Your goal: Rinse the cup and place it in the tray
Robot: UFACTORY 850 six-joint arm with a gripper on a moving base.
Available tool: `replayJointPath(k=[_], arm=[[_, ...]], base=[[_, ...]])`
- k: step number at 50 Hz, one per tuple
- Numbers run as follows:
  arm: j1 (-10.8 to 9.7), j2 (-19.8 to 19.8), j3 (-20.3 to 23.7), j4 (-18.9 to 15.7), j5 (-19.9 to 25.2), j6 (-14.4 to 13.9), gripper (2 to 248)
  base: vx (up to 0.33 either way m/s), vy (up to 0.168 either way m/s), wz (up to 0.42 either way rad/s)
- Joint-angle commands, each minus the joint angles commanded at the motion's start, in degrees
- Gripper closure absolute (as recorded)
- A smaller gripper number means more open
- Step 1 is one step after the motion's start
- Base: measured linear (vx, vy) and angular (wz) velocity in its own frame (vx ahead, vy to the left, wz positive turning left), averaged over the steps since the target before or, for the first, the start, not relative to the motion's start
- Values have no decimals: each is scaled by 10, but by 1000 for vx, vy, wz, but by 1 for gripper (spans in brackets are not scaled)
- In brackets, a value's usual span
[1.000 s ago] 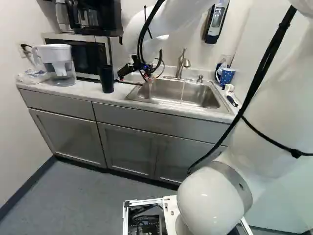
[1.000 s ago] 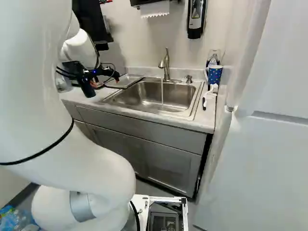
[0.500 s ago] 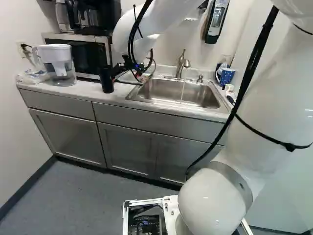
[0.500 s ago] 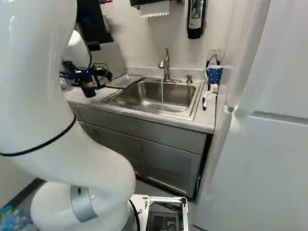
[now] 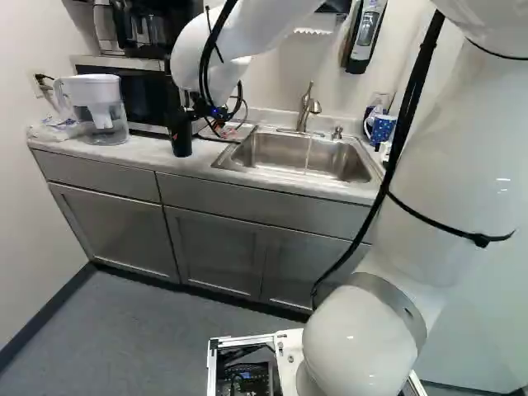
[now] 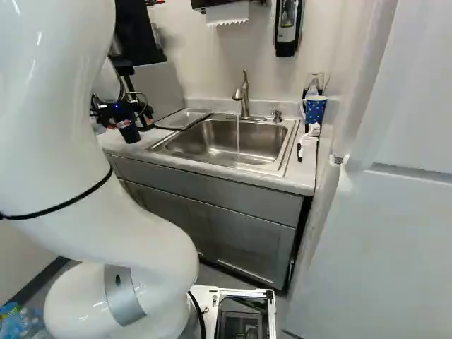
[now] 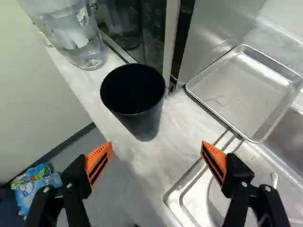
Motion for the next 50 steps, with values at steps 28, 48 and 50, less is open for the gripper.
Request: replayJointPath(k=[28,48,50], arm=[[10,-37,-3,0,70,0,3],[14,-63,-4,0,135,0,3],[14,-65,-4,0,141,0,3]], base=[[0,0,0],[0,0,0],[0,0,0]])
